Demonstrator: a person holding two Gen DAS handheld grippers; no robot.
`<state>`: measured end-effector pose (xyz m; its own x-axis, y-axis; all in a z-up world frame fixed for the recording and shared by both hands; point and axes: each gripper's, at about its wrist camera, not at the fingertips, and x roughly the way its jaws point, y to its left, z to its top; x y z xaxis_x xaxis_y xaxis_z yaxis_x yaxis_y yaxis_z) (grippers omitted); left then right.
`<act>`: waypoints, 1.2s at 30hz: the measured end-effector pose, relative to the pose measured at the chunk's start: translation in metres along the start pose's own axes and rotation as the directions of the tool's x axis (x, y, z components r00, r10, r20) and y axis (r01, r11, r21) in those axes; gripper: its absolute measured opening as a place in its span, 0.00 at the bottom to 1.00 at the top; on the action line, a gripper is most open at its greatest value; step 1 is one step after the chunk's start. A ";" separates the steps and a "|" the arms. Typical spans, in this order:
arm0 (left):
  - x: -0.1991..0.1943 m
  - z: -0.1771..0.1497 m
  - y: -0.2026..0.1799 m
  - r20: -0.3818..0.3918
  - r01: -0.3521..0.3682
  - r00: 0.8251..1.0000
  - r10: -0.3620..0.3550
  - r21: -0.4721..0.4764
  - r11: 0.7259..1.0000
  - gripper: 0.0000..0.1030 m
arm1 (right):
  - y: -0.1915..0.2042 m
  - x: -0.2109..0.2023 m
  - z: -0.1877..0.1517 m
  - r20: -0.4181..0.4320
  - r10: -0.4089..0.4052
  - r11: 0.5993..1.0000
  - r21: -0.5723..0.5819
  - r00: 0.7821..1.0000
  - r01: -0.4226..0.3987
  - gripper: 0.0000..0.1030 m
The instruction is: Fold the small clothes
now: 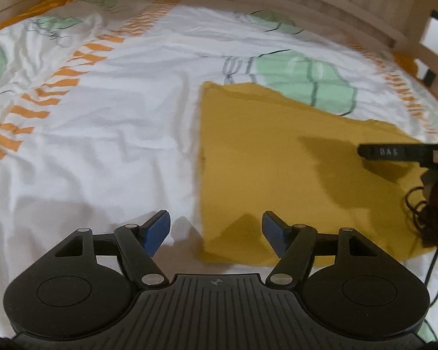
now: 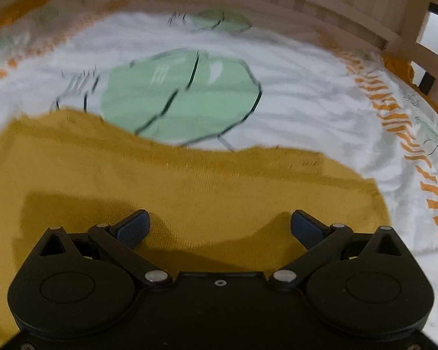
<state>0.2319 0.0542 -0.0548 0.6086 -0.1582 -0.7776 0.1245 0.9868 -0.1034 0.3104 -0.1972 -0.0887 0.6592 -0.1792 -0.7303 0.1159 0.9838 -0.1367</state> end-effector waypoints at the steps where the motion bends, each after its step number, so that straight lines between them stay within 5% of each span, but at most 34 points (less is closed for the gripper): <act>1: 0.002 0.000 0.002 -0.010 -0.011 1.000 0.011 -0.003 1.000 0.66 | 0.000 0.001 -0.003 0.005 0.002 1.000 0.005 1.000 -0.002 0.99; 10: 0.008 -0.005 0.001 -0.027 -0.035 0.999 0.036 0.005 0.999 0.67 | -0.006 -0.001 -0.007 0.026 0.026 0.999 0.045 0.999 -0.027 1.00; 18: 0.009 -0.006 0.004 -0.022 -0.037 0.999 0.035 -0.082 0.996 0.69 | -0.008 0.002 -0.007 0.033 0.037 0.998 0.050 0.999 -0.038 1.00; 28: 0.016 0.000 -0.002 -0.095 -0.019 0.995 0.015 -0.042 0.999 0.85 | -0.009 0.001 -0.012 0.060 0.050 0.997 0.062 0.997 -0.054 1.00; 36: 0.017 0.001 -0.003 -0.111 -0.012 0.994 0.009 -0.026 1.000 0.85 | -0.011 0.002 -0.014 0.074 0.062 0.995 0.070 0.995 -0.068 1.00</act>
<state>0.2425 0.0483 -0.0667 0.5189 -0.1444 -0.8426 0.0970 0.9892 -0.1098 0.3000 -0.2088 -0.0974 0.7184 -0.1165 -0.6858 0.1227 0.9916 -0.0399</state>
